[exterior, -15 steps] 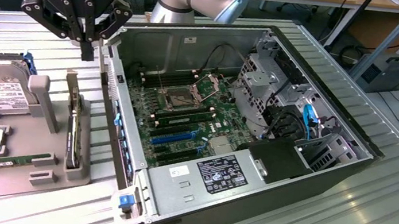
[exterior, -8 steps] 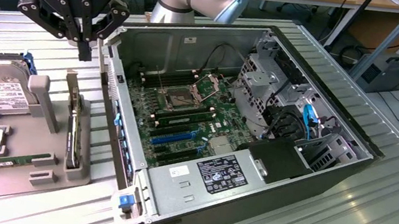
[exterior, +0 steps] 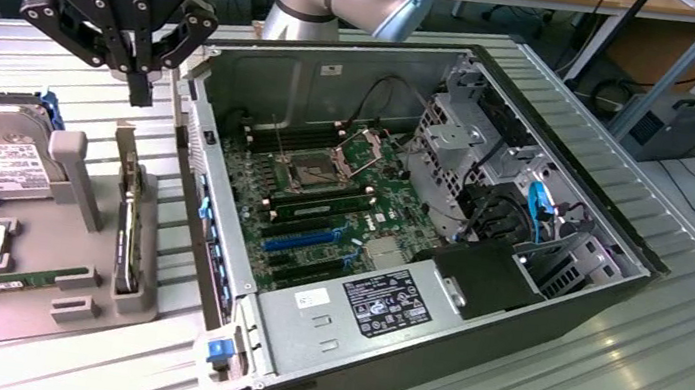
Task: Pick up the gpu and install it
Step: 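Reach for the gpu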
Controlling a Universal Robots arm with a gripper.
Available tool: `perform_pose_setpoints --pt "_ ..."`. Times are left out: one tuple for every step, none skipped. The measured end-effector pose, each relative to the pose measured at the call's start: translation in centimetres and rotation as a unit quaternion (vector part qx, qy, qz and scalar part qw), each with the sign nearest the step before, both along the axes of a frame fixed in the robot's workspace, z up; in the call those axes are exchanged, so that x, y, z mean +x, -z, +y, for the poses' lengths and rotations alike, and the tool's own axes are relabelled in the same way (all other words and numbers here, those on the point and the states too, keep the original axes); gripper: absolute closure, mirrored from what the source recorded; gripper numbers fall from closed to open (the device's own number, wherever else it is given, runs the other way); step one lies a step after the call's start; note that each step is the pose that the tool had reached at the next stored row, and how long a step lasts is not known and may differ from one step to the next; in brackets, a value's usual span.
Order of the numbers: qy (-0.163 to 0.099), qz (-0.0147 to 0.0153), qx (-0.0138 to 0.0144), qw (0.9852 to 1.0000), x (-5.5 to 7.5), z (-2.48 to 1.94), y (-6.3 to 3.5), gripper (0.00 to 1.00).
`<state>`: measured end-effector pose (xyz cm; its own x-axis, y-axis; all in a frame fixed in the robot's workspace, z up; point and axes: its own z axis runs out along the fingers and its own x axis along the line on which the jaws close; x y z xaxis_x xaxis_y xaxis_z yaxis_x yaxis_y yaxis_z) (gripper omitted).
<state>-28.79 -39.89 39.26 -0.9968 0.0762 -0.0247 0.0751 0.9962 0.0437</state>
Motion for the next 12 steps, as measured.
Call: perform_pose_setpoints --pt "0.0 0.0 0.0 1.0 -0.03 0.0 0.0 0.89" --pt "0.0 0.0 0.0 1.0 -0.07 0.0 0.0 0.89" --pt "0.0 0.0 0.0 1.0 -0.14 0.0 0.0 0.89" --pt "0.0 0.0 0.0 1.0 -0.19 0.0 0.0 0.89" --pt "0.0 0.0 0.0 1.0 -0.22 0.0 0.0 0.89" --pt "0.0 0.0 0.0 1.0 -0.23 -0.01 0.01 0.89" --pt "0.0 0.0 0.0 1.0 -0.25 -0.04 0.01 0.89" --pt "0.0 0.0 0.0 1.0 -0.26 -0.1 0.01 0.89" --pt "0.0 0.0 0.0 1.0 -0.26 -0.17 0.01 0.89" --pt "0.0 0.0 0.0 1.0 -0.27 -0.24 0.01 0.89" --pt "0.0 0.0 0.0 1.0 -0.28 -0.3 0.01 0.89" --pt "0.0 0.0 0.0 1.0 -0.29 -0.36 0.02 0.89"
